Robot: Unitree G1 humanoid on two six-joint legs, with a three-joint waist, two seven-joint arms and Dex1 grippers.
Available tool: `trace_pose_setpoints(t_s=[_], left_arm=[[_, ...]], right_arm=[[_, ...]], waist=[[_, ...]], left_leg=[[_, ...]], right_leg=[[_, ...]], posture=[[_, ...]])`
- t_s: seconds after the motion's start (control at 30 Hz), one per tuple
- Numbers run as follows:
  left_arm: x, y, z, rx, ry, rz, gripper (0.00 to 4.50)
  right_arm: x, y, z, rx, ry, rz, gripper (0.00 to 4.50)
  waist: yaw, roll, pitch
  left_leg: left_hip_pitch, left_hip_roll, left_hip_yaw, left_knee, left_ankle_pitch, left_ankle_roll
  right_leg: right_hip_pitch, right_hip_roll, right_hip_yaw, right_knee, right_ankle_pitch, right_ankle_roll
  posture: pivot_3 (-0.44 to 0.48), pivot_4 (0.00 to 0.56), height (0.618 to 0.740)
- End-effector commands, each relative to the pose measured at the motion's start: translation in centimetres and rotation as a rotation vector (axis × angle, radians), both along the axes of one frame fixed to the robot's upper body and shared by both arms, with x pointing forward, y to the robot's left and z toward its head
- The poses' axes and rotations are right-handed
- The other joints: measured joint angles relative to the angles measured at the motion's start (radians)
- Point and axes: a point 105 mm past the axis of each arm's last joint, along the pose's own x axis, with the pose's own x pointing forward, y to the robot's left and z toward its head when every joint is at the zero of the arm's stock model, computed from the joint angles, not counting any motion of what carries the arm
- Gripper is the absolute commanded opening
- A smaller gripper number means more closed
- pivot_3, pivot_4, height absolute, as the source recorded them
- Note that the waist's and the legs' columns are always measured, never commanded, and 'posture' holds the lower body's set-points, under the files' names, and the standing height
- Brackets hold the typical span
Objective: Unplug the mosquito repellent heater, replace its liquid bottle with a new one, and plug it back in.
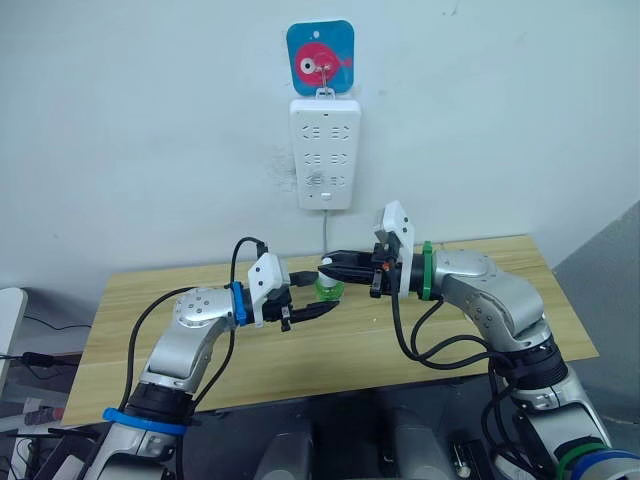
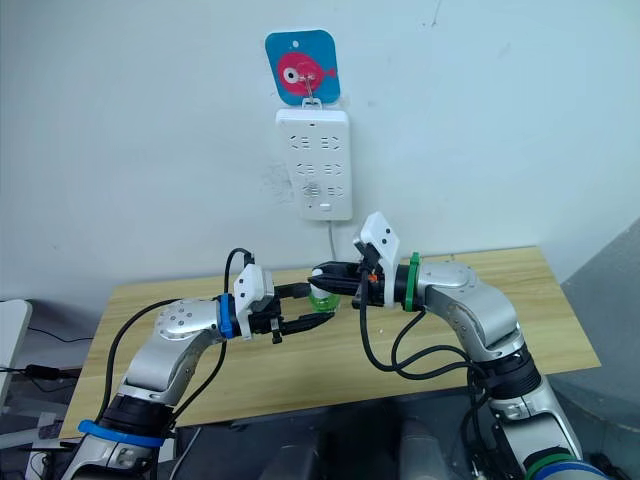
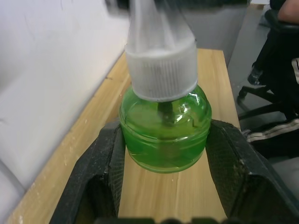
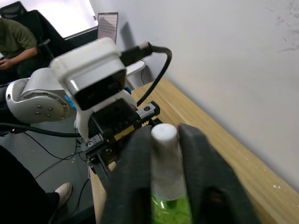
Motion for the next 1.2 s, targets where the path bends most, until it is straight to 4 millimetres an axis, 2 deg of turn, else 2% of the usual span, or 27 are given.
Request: trace_pose_setpoints(t_s=[0.03, 0.1, 0.2, 0.3, 0.33, 0.43, 0.47, 0.5, 0.6, 0.77, 0.8, 0.87, 1.0, 1.13, 1.2], left_arm=[[-0.3, 0.3, 0.6, -0.011, -0.032, 0.002, 2.22], [-0.3, 0.7, -0.1, -0.002, -0.020, 0.024, 2.22], [-0.1, 2.1, -1.9, 0.022, 0.001, 0.093, 2.22], [-0.2, 3.1, -2.6, 0.025, 0.005, 0.144, 2.22], [-0.1, 3.5, -2.7, 0.020, 0.004, 0.176, 2.22], [0.1, 4.4, -2.8, 0.000, -0.004, 0.259, 2.22], [0.1, 4.5, -2.5, -0.011, -0.007, 0.278, 2.22], [0.1, 4.4, -2.2, -0.024, -0.013, 0.297, 2.22], [0.1, 4.4, -1.5, -0.042, -0.026, 0.326, 2.22], [-0.2, 4.4, -0.2, -0.050, -0.035, 0.352, 2.22], [-0.4, 4.5, 0.0, -0.045, -0.036, 0.352, 2.22], [-1.0, 5.0, 0.5, -0.024, -0.038, 0.361, 2.22], [-1.4, 5.5, 0.9, -0.006, -0.027, 0.373, 2.22], [-1.6, 5.3, 1.1, -0.006, -0.023, 0.373, 2.22], [-1.6, 5.2, 1.2, -0.010, -0.022, 0.373, 2.22]], right_arm=[[-1.5, 0.7, 2.8, 0.055, -0.104, 0.077, 0.24], [-2.1, 0.8, 4.7, 0.113, -0.125, 0.099, 0.24], [-1.6, 0.2, 7.7, 0.195, -0.177, 0.042, 0.24], [-0.3, -0.7, 8.8, 0.233, -0.211, -0.069, 0.24], [0.8, -1.4, 8.3, 0.228, -0.232, -0.157, 0.24], [3.7, -3.2, 4.8, 0.128, -0.323, -0.403, 0.24], [4.2, -3.6, 3.3, 0.099, -0.328, -0.450, 0.24], [4.5, -3.6, 1.1, 0.047, -0.349, -0.479, 0.24], [4.9, -3.7, -3.0, -0.004, -0.346, -0.535, 0.24], [6.1, -4.3, -8.1, -0.019, -0.295, -0.645, 0.24], [6.5, -4.6, -9.2, -0.029, -0.281, -0.676, 0.24], [7.5, -5.4, -11.5, -0.052, -0.228, -0.736, 0.24], [8.6, -6.0, -13.9, -0.109, -0.202, -0.774, 0.24], [8.8, -6.0, -14.7, -0.120, -0.186, -0.780, 0.24], [8.8, -5.9, -14.7, -0.112, -0.185, -0.778, 0.96]], waist=[[0.001, 0.000, 0.000], [0.002, 0.000, 0.000], [0.001, 0.000, 0.000], [0.002, 0.000, 0.000], [0.002, 0.000, 0.000], [0.007, 0.000, 0.000], [0.007, 0.000, 0.001], [0.007, 0.000, 0.002], [0.002, 0.001, 0.006], [-0.001, 0.002, 0.013], [-0.001, 0.003, 0.014], [-0.001, -0.001, 0.028], [0.003, -0.001, 0.049], [0.004, 0.000, 0.055], [0.004, 0.000, 0.055]], left_leg=[[0.000, 0.000, 0.000, 0.000, 0.000, 0.000], [0.000, 0.000, 0.000, 0.000, 0.000, 0.000], [0.000, 0.001, 0.000, 0.000, 0.000, 0.000], [0.000, 0.001, -0.001, 0.000, 0.000, 0.000], [0.000, 0.001, -0.001, 0.000, 0.000, 0.000], [0.000, 0.000, -0.003, -0.001, 0.000, 0.000], [0.000, -0.001, -0.003, 0.000, 0.000, 0.000], [0.000, -0.002, -0.003, -0.001, 0.000, 0.000], [0.001, -0.001, 0.000, -0.001, 0.000, 0.001], [0.002, 0.000, 0.001, -0.001, 0.000, 0.001], [0.003, 0.000, 0.001, -0.002, 0.000, 0.001], [0.004, 0.000, 0.001, -0.002, 0.000, 0.001], [0.004, 0.002, 0.002, -0.002, 0.000, 0.001], [0.003, 0.002, 0.001, -0.002, 0.000, 0.001], [0.003, 0.003, 0.001, -0.002, 0.000, 0.000]], right_leg=[[0.000, 0.000, 0.000, 0.000, 0.000, 0.000], [0.000, 0.000, 0.000, 0.000, 0.000, 0.000], [-0.001, 0.000, 0.000, 0.000, 0.000, 0.000], [0.000, 0.000, 0.000, 0.000, 0.000, 0.000], [0.000, 0.000, 0.000, 0.000, 0.000, 0.000], [0.001, -0.003, 0.000, -0.001, 0.000, 0.000], [0.001, -0.003, 0.000, 0.000, 0.000, 0.000], [0.001, -0.004, 0.000, 0.000, 0.000, 0.000], [0.000, -0.004, 0.000, 0.000, 0.000, 0.000], [0.001, -0.003, 0.000, 0.000, 0.000, -0.001], [0.001, -0.002, 0.000, 0.000, -0.001, -0.001], [0.003, -0.002, 0.000, 0.000, -0.001, -0.001], [0.002, 0.000, 0.001, 0.000, -0.002, -0.004], [0.003, 0.000, 0.001, 0.000, -0.002, -0.004], [0.003, 0.000, 0.001, 0.000, -0.002, -0.004]], posture=[[0.032, 0.163, 0.740], [0.032, 0.163, 0.740], [0.031, 0.176, 0.740], [0.025, 0.201, 0.740], [0.024, 0.206, 0.740], [0.024, 0.220, 0.740], [0.036, 0.242, 0.740], [0.036, 0.242, 0.740], [0.054, 0.264, 0.740], [0.081, 0.286, 0.740], [0.115, 0.305, 0.740], [0.130, 0.316, 0.740], [0.158, 0.328, 0.740], [0.163, 0.330, 0.740], [0.162, 0.327, 0.740]])
